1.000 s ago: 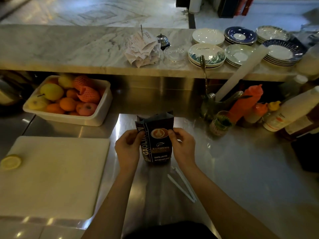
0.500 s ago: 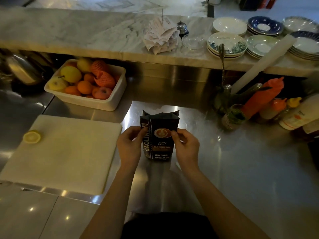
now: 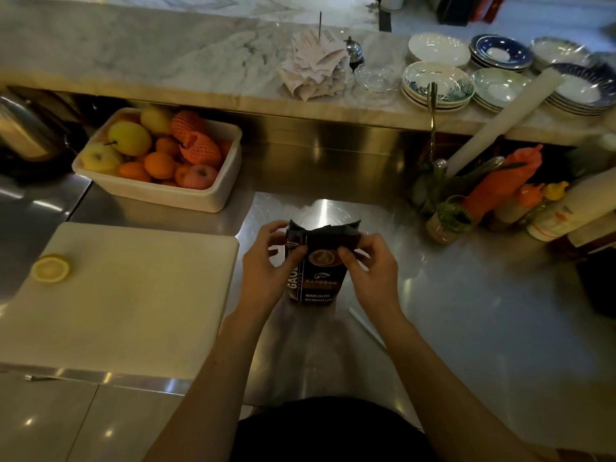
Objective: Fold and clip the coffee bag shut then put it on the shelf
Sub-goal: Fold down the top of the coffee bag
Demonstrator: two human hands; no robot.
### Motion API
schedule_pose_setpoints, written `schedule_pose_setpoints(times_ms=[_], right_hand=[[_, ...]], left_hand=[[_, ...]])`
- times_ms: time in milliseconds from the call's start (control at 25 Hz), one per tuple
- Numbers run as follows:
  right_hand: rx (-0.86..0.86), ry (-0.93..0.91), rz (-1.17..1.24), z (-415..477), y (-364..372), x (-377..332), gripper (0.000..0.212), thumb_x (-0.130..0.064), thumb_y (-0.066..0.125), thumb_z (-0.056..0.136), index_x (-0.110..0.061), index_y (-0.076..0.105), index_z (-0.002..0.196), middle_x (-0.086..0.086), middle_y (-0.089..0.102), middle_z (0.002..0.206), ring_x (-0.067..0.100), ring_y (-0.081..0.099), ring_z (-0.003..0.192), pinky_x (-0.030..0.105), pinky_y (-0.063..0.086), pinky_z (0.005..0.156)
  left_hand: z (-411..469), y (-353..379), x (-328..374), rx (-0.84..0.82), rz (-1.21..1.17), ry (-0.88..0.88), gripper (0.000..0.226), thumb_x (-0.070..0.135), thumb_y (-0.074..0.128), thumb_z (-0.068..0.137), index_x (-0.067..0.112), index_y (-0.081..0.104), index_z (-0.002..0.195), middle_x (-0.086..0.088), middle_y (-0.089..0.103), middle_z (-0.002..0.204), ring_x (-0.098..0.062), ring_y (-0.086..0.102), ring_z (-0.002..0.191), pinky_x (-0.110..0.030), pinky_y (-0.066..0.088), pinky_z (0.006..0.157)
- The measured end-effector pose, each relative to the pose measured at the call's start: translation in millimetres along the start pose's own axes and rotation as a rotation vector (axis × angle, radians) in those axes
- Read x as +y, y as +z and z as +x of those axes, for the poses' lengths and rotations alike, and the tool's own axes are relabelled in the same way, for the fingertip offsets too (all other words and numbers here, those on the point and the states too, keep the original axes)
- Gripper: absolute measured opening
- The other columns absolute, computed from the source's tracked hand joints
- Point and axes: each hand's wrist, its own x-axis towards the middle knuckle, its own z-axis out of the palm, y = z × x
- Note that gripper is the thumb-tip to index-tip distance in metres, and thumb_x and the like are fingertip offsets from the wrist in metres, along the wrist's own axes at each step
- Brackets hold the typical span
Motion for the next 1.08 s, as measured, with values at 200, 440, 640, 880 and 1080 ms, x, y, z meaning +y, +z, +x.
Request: schedule_pose_setpoints(times_ms=[200, 440, 640, 880, 1080], right_hand=[[0.023, -0.038, 0.03, -1, 2, -7, 0.03, -0.019, 0.066, 0.089, -0.024, 0.048, 0.113, -0.014, 0.065, 0.103, 0.007, 0.066, 0.101, 0.03, 0.055, 0.09], [0.021, -0.105, -0.039, -2, 17, -15, 0.012, -0.029, 0.052, 0.097, -0.025, 0.047, 0.107, -0.013, 0.062, 0.096, 0.001, 0.063, 0.091, 0.017, 0.053, 0.076], [0.112, -0.056, -0.071, 1, 31, -14, 0.022, -0.034, 0.047, 0.099, -0.015, 0.046, 0.111, -0.007, 0.059, 0.091, 0.01, 0.065, 0.083, 0.025, 0.057, 0.07], [0.328, 0.075, -0.15, 16, 47, -20, 0.03, -0.049, 0.045, 0.096, -0.019, 0.049, 0.101, -0.004, 0.063, 0.084, 0.012, 0.065, 0.074, 0.033, 0.059, 0.067], [0.383, 0.044, -0.149, 9, 50, -19, 0.027, -0.043, 0.049, 0.096, -0.016, 0.052, 0.094, -0.008, 0.059, 0.075, 0.005, 0.06, 0.064, 0.023, 0.054, 0.062]], left_hand=[[1, 9, 1, 0.0, 0.033, 0.032, 0.016, 0.027, 0.061, 0.092, 0.016, 0.058, 0.102, 0.007, 0.066, 0.098, -0.002, 0.062, 0.097, -0.015, 0.046, 0.087], [-7, 35, 11, 0.051, -0.045, -0.011, 0.024, 0.032, 0.056, 0.094, 0.01, 0.051, 0.1, 0.013, 0.062, 0.081, 0.01, 0.062, 0.074, -0.008, 0.048, 0.064], [4, 46, 17, 0.2, -0.002, -0.033, 0.026, 0.039, 0.058, 0.092, 0.013, 0.054, 0.093, 0.012, 0.06, 0.074, -0.004, 0.062, 0.066, -0.01, 0.049, 0.061], [23, 56, 21, 0.25, 0.059, -0.125, 0.04, 0.053, 0.066, 0.082, 0.014, 0.057, 0.082, 0.006, 0.063, 0.069, -0.006, 0.064, 0.065, -0.02, 0.052, 0.06], [16, 54, 18, 0.249, 0.088, -0.139, 0.039, 0.05, 0.069, 0.08, 0.014, 0.054, 0.076, 0.008, 0.06, 0.065, -0.005, 0.061, 0.06, -0.017, 0.048, 0.057]])
